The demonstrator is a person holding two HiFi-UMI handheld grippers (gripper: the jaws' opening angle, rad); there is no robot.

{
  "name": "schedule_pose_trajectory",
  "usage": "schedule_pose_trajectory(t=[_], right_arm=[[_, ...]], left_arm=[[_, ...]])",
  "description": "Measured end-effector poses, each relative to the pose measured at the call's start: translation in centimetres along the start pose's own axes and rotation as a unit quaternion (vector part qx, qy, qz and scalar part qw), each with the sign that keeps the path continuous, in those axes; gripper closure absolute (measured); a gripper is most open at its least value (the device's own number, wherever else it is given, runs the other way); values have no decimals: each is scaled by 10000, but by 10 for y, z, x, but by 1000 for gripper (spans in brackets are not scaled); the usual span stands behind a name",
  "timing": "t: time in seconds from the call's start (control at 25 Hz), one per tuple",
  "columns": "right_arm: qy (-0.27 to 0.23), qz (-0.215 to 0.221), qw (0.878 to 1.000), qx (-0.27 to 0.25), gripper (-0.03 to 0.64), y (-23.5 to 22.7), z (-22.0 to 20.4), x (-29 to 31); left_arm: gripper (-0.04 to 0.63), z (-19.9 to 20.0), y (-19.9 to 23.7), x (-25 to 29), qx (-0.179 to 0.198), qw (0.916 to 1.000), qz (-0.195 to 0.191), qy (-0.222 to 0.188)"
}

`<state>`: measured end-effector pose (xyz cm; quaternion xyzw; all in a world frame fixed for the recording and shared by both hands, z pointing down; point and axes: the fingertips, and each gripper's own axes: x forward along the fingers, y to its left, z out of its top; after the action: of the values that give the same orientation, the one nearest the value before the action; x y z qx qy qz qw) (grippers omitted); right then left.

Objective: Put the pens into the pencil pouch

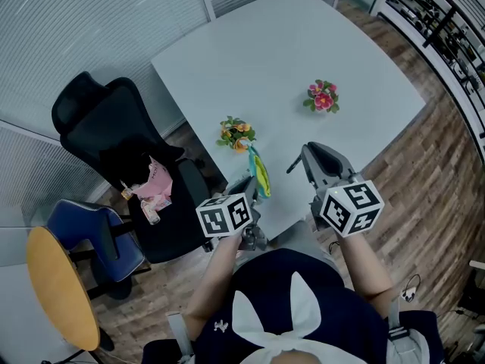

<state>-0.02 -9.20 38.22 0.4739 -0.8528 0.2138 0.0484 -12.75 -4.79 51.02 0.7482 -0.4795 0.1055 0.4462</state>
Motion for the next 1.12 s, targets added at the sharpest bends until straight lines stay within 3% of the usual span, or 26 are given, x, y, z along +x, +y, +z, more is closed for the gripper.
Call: schedule_pose_trajectory(t=[0.44,1.12], right_arm=[[-362,243,9990,-37,565,23,26,-17],[-266,565,9980,-137,565,47,22,-3]], left_arm=[[566,-5,-4,-4,36,10000,-15,6],[566,-7,-17,-2,46,9999,-119,2]])
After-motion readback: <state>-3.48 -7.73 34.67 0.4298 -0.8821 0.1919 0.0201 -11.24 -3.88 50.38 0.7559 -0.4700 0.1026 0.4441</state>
